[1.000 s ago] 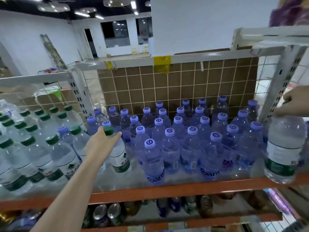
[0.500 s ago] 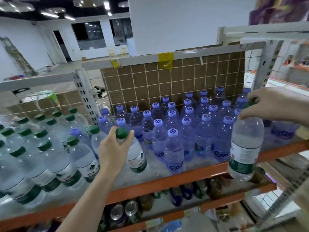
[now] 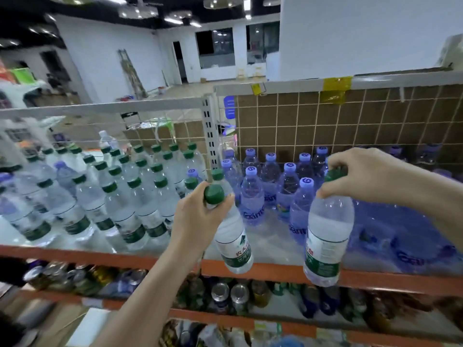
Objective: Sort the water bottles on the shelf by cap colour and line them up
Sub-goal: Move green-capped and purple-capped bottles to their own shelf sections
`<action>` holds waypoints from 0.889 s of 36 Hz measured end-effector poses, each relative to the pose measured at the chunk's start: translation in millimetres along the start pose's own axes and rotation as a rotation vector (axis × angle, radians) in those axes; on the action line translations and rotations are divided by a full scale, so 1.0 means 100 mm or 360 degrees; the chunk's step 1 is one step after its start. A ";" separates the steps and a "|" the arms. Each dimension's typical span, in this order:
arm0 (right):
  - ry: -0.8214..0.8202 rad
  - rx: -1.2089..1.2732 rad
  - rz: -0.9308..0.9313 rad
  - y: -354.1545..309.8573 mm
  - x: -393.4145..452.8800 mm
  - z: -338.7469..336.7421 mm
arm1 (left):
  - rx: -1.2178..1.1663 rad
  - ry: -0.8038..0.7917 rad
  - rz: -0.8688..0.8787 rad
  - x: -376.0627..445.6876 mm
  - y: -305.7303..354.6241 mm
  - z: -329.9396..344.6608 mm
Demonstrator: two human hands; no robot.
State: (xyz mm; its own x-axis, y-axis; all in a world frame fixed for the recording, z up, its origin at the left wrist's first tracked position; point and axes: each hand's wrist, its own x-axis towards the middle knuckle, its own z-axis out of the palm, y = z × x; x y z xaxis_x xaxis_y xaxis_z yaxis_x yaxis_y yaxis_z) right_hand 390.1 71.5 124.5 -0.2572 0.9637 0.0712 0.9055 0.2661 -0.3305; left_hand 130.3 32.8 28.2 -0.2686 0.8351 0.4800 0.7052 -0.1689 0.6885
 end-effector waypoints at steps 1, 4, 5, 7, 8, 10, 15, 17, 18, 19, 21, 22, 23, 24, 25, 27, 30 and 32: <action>-0.0002 0.0007 -0.0050 -0.06 0.03 0.03 | 0.0036 0.0011 -0.0014 -0.03 -0.02 -0.05; 0.0004 0.0019 -0.0195 -0.24 0.12 0.14 | 0.0131 0.0043 -0.0066 -0.08 -0.13 -0.21; 0.0004 0.0022 -0.0236 -0.31 0.15 0.17 | 0.0157 0.0060 -0.0086 -0.10 -0.15 -0.26; -0.0004 0.0041 -0.0316 -0.44 0.19 0.23 | 0.0175 0.0099 -0.0128 -0.14 -0.20 -0.39; -0.0015 0.0045 -0.0356 -0.51 0.22 0.26 | 0.0171 0.0122 -0.0146 -0.16 -0.23 -0.45; -0.0048 0.0048 -0.0431 -0.67 0.26 0.32 | 0.0193 0.0166 -0.0162 -0.20 -0.31 -0.59; -0.0155 -0.0007 -0.0585 -1.16 0.35 0.46 | 0.0253 0.0185 -0.0180 -0.20 -0.59 -0.99; -0.0189 -0.0038 -0.0626 -1.38 0.38 0.55 | 0.0262 0.0182 -0.0171 -0.18 -0.73 -1.17; -0.0196 -0.0027 -0.0637 -1.48 0.40 0.60 | 0.0270 0.0187 -0.0169 -0.16 -0.80 -1.26; -0.0201 0.0005 -0.0635 -1.59 0.42 0.66 | 0.0286 0.0196 -0.0165 -0.14 -0.87 -1.35; -0.0201 0.0061 -0.0611 -1.82 0.45 0.78 | 0.0316 0.0205 -0.0165 -0.10 -1.03 -1.55; -0.0202 0.0071 -0.0605 -1.94 0.46 0.84 | 0.0310 0.0200 -0.0172 -0.09 -1.12 -1.65; -0.0203 0.0081 -0.0607 -2.07 0.47 0.90 | 0.0300 0.0192 -0.0177 -0.07 -1.21 -1.76; -0.0204 0.0091 -0.0611 -2.20 0.48 0.97 | 0.0301 0.0185 -0.0179 -0.05 -1.31 -1.87; -0.0207 0.0094 -0.0607 -2.34 0.48 1.02 | 0.0310 0.0180 -0.0180 -0.03 -1.41 -1.98; -0.0214 0.0080 -0.0585 -2.62 0.49 1.13 | 0.0314 0.0181 -0.0205 0.02 -1.61 -2.21; -0.0233 0.0053 -0.0544 -3.01 0.51 1.29 | 0.0302 0.0167 -0.0231 0.08 -1.87 -2.54; -0.0216 0.0096 -0.0543 -3.24 0.53 1.40 | 0.0271 0.0159 -0.0248 0.13 -2.02 -2.73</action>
State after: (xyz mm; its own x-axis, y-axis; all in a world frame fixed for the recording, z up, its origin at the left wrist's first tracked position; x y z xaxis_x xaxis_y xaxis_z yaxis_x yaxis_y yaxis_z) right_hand 35.9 33.0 103.7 -0.5872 0.8070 0.0628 0.7393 0.5662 -0.3644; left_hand -195.2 -65.4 43.6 -0.4404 0.7869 0.4323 0.7483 0.0557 0.6610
